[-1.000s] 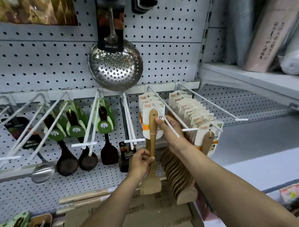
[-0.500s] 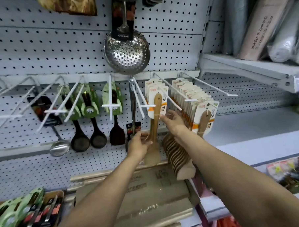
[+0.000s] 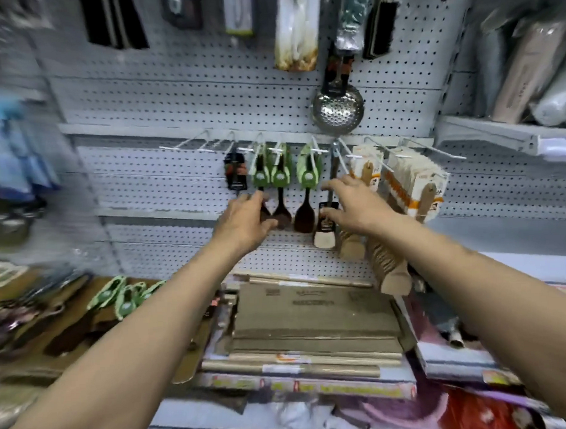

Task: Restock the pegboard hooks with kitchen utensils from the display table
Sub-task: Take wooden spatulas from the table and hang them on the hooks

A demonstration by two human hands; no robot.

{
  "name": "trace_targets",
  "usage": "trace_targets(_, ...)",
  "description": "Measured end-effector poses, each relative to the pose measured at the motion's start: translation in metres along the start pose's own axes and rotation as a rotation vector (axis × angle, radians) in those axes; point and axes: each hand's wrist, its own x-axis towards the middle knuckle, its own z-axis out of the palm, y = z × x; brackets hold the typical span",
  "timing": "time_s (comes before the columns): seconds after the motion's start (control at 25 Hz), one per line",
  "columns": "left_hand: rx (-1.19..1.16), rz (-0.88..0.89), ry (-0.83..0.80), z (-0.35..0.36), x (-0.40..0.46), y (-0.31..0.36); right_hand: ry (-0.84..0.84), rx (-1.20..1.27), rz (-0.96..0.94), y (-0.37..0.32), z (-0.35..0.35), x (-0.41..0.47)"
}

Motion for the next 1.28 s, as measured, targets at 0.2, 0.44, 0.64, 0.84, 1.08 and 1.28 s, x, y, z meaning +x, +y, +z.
trace_targets(0.2,0.121,-0.011,0.102,-0.087,-0.075,-0.046,0.105,-0.029,-0.189,-0.094,-0.012,-0.028)
trace_targets(0.44,0.229,-0.077,0.178,-0.158,-0.125,-0.156,0.121,0.026,-0.340,-0.230,0.010,-0.007)
trace_targets(0.64,0.282,-0.147,0.211,-0.230,-0.146,-0.277,0.084,0.060,-0.415,-0.371,0.035,0.035)
trace_targets(0.84,0.368,-0.174,0.217,-0.302,-0.159,-0.395,0.054,0.144,-0.446,-0.511,0.060,0.079)
trace_targets(1.08,0.364,-0.207,0.224,-0.355,-0.156,-0.529,-0.007,0.166,-0.460,-0.645,0.105,0.144)
trace_targets(1.28,0.339,-0.259,0.229,-0.362,-0.136,-0.648,-0.067,0.180,-0.490,-0.732,0.168,0.222)
